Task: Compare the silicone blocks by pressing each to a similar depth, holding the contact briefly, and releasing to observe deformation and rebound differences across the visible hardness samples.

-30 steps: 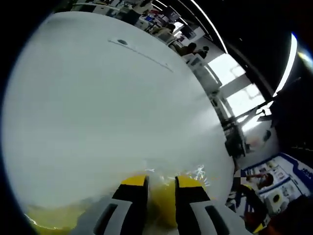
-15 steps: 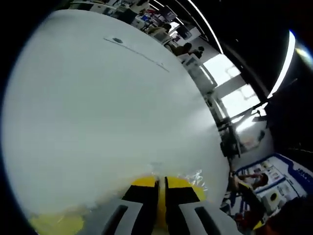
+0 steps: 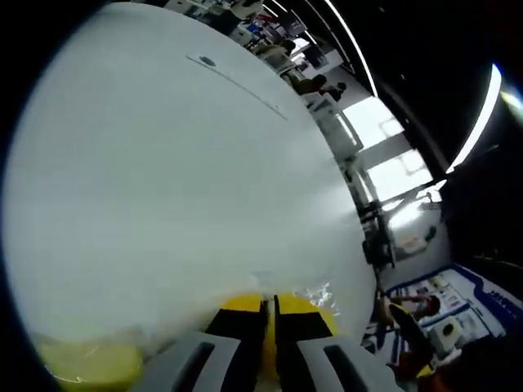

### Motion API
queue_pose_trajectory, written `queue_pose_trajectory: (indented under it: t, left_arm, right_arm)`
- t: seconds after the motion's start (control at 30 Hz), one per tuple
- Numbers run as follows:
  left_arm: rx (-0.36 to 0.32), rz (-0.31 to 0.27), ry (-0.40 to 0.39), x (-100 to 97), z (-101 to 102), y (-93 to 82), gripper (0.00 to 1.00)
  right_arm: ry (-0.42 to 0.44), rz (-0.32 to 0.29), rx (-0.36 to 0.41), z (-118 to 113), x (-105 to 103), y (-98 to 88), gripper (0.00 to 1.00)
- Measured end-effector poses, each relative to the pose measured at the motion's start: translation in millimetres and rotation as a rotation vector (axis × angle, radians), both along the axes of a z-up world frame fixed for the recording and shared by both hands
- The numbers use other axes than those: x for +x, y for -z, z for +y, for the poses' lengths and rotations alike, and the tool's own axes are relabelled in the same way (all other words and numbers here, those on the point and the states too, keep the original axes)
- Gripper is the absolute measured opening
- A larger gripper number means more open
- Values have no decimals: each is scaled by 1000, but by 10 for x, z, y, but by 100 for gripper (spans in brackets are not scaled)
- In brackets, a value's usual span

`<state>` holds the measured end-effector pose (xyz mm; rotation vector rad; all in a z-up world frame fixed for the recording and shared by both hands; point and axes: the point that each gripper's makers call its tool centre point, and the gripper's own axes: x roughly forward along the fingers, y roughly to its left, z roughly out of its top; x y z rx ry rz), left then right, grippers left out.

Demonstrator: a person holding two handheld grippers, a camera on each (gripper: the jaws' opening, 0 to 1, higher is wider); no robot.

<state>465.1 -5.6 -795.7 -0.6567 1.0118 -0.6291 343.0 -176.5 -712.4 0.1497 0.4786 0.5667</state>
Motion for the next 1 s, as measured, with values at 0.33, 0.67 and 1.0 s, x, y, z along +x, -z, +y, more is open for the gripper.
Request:
queue_pose_trajectory:
  t: [0.33,0.67,1.0]
  left_arm:
    - [-72,-23,-6,-63,-60,-191,0]
    - [-110,-113,8,-134,-98,-408,0]
    - [-138,-217,-10,-90,-130,-731,0]
  right_arm:
    - [-19,-15,-7,69,40,-61,96]
    - [-34,-18,-3,111,17,-58,96]
    - [-55,-17,-1,176,16,-62,96]
